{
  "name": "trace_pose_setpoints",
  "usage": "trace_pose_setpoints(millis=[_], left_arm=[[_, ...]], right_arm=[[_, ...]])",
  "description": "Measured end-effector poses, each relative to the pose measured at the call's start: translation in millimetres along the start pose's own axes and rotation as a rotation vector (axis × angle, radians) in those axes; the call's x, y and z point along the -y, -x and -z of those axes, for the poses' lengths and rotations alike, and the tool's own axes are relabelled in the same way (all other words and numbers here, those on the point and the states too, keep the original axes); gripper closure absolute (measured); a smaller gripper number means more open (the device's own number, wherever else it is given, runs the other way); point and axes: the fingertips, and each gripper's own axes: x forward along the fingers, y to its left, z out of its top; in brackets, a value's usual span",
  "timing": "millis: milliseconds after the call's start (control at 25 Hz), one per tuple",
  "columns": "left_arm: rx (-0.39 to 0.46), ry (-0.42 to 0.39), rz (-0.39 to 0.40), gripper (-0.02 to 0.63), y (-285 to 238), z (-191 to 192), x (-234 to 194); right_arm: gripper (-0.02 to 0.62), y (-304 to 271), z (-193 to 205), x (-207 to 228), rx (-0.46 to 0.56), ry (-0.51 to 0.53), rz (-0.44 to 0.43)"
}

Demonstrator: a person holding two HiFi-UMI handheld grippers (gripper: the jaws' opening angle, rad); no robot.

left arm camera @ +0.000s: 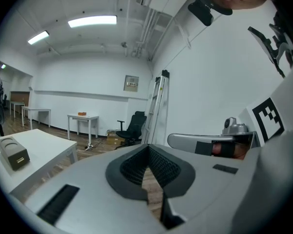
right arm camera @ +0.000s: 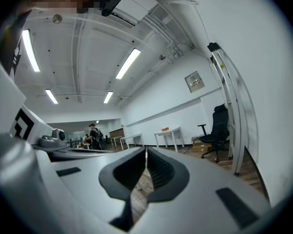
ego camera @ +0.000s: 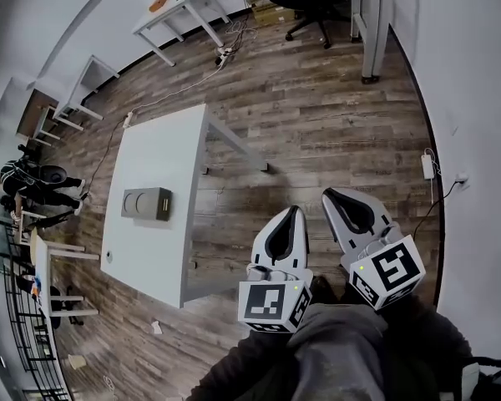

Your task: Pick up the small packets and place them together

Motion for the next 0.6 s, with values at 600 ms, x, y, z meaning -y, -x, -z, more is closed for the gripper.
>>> trace_pose_setpoints(millis=[600], left_arm=[[0.013,0.113,-0.158,0.611,-65,4,-127]], right_arm=[[0.584,-150,22,-4,-0.122,0.045,-0.172]])
